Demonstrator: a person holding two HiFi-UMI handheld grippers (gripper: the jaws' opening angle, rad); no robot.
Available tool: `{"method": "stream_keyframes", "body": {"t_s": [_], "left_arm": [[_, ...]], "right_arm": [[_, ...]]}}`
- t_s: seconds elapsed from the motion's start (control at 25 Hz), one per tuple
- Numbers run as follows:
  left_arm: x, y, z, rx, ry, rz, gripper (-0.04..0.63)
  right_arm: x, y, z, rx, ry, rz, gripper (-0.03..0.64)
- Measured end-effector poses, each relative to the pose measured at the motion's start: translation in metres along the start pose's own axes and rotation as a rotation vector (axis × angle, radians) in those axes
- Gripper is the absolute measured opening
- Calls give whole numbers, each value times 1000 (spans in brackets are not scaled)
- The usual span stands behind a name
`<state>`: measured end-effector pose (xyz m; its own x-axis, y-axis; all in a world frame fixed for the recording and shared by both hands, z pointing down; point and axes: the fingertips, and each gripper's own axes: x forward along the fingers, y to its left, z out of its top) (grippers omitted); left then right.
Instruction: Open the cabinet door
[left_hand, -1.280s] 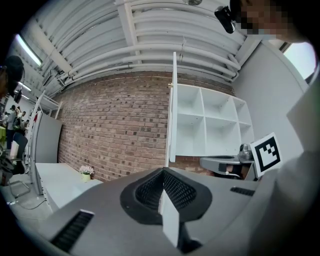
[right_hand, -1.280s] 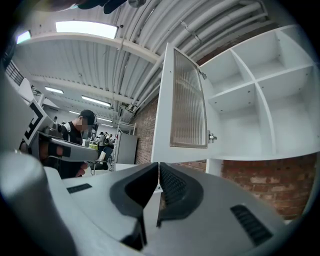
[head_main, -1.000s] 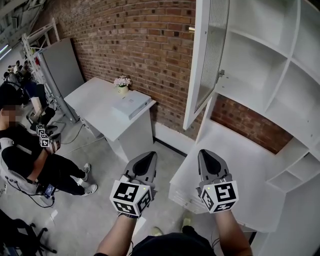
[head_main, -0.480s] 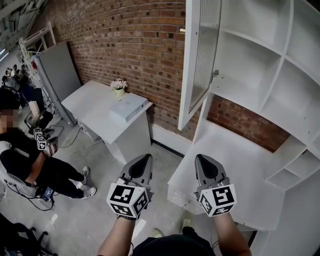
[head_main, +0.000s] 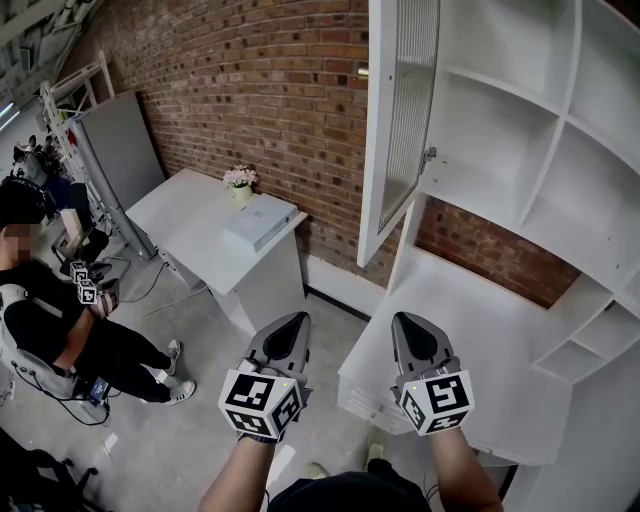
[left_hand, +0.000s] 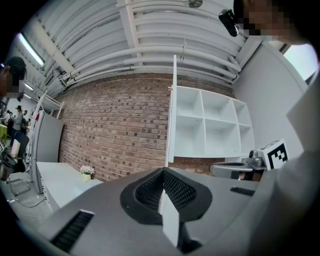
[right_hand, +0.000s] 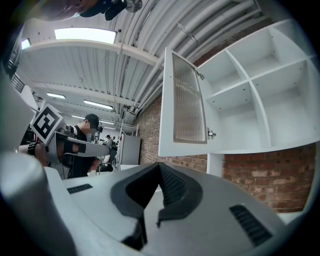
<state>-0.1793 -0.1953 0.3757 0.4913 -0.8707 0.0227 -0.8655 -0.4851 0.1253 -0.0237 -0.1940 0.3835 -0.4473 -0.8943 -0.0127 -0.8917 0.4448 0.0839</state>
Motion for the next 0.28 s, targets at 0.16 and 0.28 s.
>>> {"method": "stream_keyframes", "body": {"t_s": [0.16, 0.28], "left_arm": [[-1, 2, 2, 2, -1, 1, 6], [-1, 3, 1, 2, -1, 4, 6]], "right_arm": [[1, 3, 1, -2, 0, 2, 3], [2, 3, 0, -3, -2, 2, 3]]}}
